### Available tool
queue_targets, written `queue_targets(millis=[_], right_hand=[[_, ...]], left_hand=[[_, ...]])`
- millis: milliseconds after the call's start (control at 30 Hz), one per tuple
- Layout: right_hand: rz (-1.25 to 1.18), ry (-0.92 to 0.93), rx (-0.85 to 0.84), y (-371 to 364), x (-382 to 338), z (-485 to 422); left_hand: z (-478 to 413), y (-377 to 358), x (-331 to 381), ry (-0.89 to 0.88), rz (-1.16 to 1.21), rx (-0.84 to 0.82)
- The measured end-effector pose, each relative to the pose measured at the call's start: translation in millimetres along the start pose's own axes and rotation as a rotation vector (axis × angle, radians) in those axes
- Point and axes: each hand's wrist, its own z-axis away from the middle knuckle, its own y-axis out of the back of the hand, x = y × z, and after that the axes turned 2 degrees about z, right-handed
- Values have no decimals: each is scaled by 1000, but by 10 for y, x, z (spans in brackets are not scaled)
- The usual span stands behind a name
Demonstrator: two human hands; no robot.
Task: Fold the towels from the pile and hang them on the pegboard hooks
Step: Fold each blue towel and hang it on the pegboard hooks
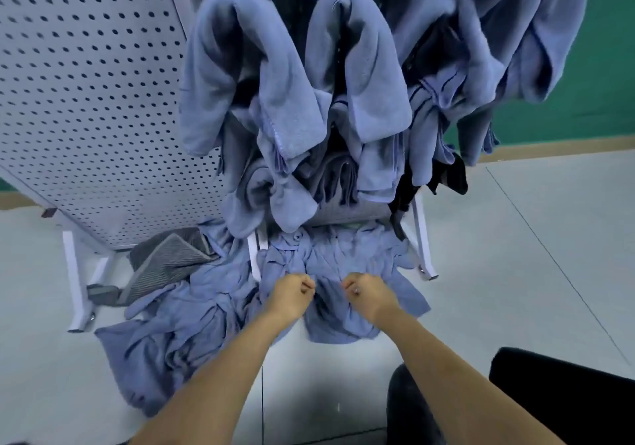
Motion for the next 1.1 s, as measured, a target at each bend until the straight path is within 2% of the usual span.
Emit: queue_targets(millis=[133, 333, 533, 700, 933, 1033, 1100], right_hand=[[-31, -22, -1, -171, 75, -322], [54, -49, 6, -356, 156, -571], [-176, 86, 68, -256, 132, -504], [-279, 178, 116, 141, -117, -258], [-212, 358, 200, 1095, -608, 367], [-189, 432, 227, 1562, -904, 681], [-65, 457, 207, 1799, -1068, 872]], left_hand=[[-447, -224, -40, -22, -26, -36], [-866, -432, -168, -42, -132, -63], [-855, -352, -143, -132, -59, 28], [-565, 28, 96, -289, 4, 113], [157, 852, 894, -429, -22, 238], [522, 1251, 1353, -484, 39, 312], [766, 1500, 1622, -497, 151, 358]])
